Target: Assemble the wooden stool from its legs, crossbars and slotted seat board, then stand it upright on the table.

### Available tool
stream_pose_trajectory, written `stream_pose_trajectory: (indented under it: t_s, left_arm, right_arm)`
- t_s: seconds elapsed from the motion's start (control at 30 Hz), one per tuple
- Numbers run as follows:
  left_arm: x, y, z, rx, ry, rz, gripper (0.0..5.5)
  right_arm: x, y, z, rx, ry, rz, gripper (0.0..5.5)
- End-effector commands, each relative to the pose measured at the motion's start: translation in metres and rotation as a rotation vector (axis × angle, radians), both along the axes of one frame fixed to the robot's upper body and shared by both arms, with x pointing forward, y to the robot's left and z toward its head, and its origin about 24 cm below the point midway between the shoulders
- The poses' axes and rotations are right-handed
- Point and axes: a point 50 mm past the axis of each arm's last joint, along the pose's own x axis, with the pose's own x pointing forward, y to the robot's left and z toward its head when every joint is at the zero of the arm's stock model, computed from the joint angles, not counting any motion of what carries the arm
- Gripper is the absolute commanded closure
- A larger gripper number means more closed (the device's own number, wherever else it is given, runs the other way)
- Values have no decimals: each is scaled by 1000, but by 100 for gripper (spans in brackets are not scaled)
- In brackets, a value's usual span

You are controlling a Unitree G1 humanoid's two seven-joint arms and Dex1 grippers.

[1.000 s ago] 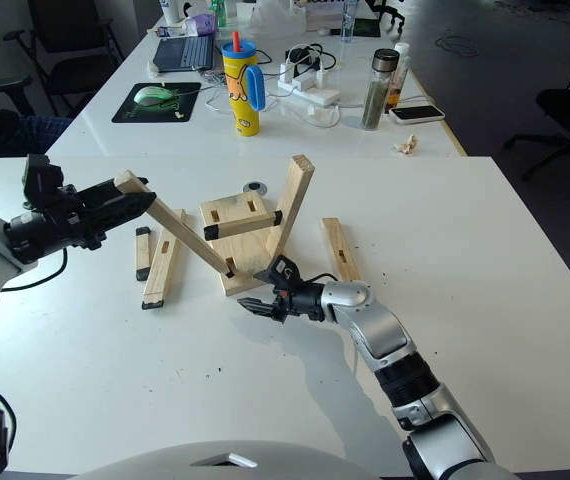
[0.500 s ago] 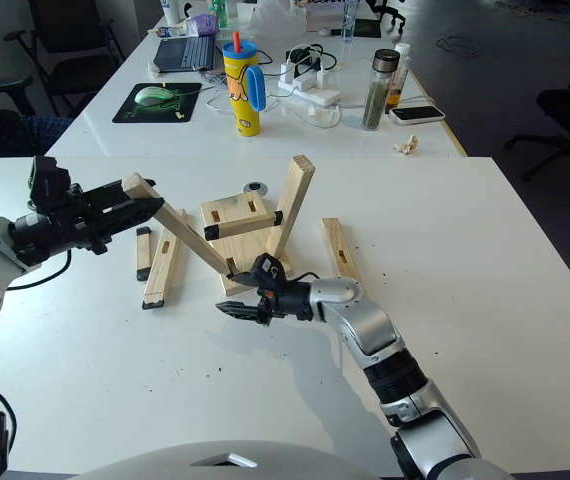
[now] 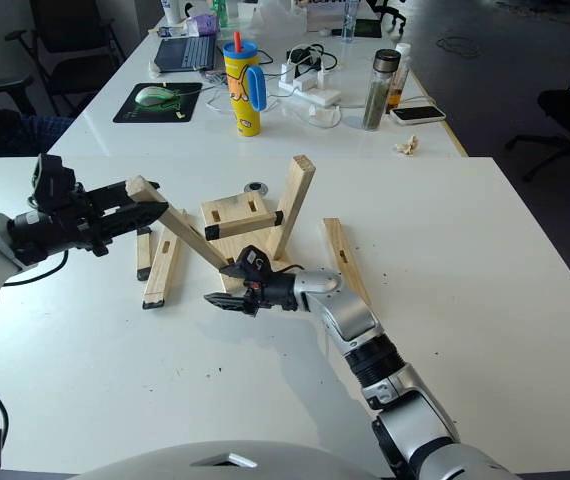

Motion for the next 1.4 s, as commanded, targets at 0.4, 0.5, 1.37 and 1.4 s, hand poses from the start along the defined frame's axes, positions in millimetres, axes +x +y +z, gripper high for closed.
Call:
stream_pose_trajectory:
  t_s: [0.4, 0.5, 1.37, 1.4]
  left_arm:
    - [-6, 2, -32, 193, 121, -67, 342]
    - [-3, 3, -27, 190, 100, -63, 342]
    - [25, 11, 21, 263, -4, -77, 342]
    - [26, 11, 19, 270, -3, -78, 342]
  right_arm:
    - [2, 4, -9, -33, -17, -70, 221]
    - [3, 6, -10, -35, -22, -81, 221]
    - [19, -55, -3, 1, 62, -384, 328]
    - [20, -52, -7, -12, 71, -399, 342]
